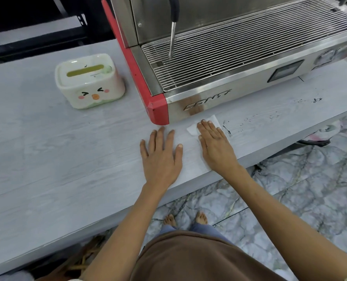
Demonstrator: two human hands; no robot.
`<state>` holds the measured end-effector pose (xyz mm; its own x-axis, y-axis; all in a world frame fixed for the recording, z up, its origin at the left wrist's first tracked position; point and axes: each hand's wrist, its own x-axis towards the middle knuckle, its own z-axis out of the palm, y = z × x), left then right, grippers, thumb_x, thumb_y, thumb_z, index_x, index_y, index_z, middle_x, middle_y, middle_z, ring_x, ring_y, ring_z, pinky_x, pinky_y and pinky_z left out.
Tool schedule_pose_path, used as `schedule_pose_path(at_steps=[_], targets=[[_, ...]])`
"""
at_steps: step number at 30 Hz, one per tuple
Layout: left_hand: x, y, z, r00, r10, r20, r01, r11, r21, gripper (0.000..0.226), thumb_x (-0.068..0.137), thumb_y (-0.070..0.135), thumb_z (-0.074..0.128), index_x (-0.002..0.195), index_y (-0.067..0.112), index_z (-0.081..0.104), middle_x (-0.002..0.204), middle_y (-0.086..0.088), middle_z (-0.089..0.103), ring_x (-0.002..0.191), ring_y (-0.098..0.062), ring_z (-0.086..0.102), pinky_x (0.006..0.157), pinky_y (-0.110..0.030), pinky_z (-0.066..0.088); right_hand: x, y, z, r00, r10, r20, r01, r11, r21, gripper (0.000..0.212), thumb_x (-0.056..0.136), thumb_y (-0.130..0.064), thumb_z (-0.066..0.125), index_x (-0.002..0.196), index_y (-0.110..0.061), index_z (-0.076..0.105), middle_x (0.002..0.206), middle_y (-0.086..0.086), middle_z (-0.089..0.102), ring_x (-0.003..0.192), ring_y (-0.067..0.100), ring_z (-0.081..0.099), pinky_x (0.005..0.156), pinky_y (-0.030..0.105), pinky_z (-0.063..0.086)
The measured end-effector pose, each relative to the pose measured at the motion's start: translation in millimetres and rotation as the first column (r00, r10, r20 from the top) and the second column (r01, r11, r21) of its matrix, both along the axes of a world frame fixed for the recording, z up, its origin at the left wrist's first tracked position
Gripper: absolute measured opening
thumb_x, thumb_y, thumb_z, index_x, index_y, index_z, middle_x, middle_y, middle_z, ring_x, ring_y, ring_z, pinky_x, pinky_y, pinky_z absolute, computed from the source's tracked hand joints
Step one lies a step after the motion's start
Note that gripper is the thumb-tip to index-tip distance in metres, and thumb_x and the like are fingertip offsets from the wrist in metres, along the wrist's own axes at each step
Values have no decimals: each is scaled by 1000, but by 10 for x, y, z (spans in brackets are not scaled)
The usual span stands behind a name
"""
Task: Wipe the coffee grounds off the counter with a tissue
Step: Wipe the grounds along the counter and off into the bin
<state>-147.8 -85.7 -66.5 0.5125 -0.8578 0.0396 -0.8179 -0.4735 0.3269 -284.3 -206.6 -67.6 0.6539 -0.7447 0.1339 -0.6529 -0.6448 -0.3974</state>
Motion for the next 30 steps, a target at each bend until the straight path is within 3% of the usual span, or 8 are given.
schedule_pose_path(at_steps=[8,16,21,26,30], targets=[[-166,-106,-10,1000,-3,21,3,1000,-12,60,102,52,25,153,22,34,164,-4,24,152,-25,17,122,-54,7,-175,-233,-1,998,-44,47,43,999,31,40,101,-11,38,140,-4,43,148,15,39,140,27,32,116,44,22],[-264,-100,-25,998,-46,37,46,999,11,60,103,51,26,155,23,31,166,-3,21,153,-24,15,123,-53,7,-293,-314,-5,975,-173,142,170,985,28,39,92,11,45,127,-2,55,138,18,51,133,32,42,110,49,33],[-266,-98,-23,999,-39,31,38,999,9,59,103,51,25,155,23,31,166,-2,20,153,-23,15,123,-53,7,-383,-305,122,954,-187,235,164,980,112,33,98,2,41,126,-4,56,134,14,56,126,33,49,107,45,38],[-273,-114,19,1000,-17,-6,17,1000,10,58,104,50,18,155,26,30,166,1,18,153,-19,12,123,-51,5,-246,58,103,986,-15,168,5,998,63,35,95,5,44,128,-1,53,136,20,52,130,35,45,112,45,30],[-274,-119,71,997,9,-72,-10,1000,-13,60,103,50,11,156,28,28,166,5,18,154,-14,10,124,-48,3,-173,229,15,995,64,70,-65,998,4,44,100,-25,33,133,-1,50,142,16,48,137,29,37,114,47,28]])
